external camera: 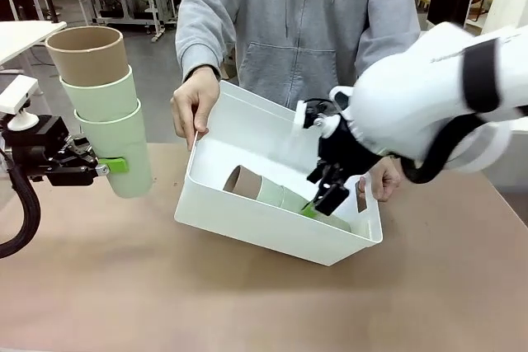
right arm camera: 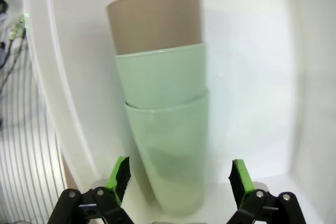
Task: Stack the cups and store them in the basket.
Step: Place the stack of Reusable plastic cups into the Pantry Basket.
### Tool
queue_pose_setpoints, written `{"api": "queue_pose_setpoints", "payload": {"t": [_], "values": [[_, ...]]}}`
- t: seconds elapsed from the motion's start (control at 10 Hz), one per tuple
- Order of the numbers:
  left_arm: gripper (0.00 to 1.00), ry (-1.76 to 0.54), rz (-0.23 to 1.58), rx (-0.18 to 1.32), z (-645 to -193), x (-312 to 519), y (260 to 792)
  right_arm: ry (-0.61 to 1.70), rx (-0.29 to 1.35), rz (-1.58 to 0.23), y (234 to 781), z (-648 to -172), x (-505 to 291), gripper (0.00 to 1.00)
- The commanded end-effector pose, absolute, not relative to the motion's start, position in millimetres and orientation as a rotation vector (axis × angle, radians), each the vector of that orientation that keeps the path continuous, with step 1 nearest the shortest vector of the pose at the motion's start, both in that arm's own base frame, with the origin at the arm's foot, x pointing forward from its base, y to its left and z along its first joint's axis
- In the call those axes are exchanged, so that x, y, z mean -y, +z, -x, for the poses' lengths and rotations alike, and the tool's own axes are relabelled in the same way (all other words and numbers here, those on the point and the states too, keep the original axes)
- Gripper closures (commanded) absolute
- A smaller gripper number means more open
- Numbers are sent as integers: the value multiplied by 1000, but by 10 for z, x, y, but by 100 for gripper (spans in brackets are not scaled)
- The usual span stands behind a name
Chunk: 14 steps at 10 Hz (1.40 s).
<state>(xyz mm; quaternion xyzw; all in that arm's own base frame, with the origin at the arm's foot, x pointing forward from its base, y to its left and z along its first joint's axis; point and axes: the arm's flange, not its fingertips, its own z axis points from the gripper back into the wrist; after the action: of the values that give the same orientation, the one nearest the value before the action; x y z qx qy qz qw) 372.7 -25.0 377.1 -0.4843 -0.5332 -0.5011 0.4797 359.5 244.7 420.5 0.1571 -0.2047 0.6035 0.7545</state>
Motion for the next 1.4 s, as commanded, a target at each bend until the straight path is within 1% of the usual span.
{"api": "queue_pose_setpoints", "payload": {"t": [0.0,0.2,0.3,0.4,0.6,0.7,0.9,1.1,1.3], "values": [[14,-1235,1180,1318,-3722,257,3811,1334,484,-397,4329,-3477,-2070,0],[14,-1235,1180,1318,-3722,257,3811,1306,601,-469,4765,-3429,-1633,0],[14,-1235,1180,1318,-3722,257,3811,1280,682,-519,5036,-3356,-1315,0],[14,-1235,1180,1318,-3722,257,3811,1239,764,-562,5275,-3385,-1081,0],[14,-1235,1180,1318,-3722,257,3811,1151,906,-657,5662,-3373,-410,0],[14,-1235,1180,1318,-3722,257,3811,1129,946,-698,5763,-3362,-110,0],[14,-1235,1180,1318,-3722,257,3811,1070,991,-725,5791,-3363,459,0],[14,-1235,1180,1318,-3722,257,3811,1066,983,-736,5628,-3432,874,0],[14,-1235,1180,1318,-3722,257,3811,1119,975,-706,5353,-3494,1077,0]]}}
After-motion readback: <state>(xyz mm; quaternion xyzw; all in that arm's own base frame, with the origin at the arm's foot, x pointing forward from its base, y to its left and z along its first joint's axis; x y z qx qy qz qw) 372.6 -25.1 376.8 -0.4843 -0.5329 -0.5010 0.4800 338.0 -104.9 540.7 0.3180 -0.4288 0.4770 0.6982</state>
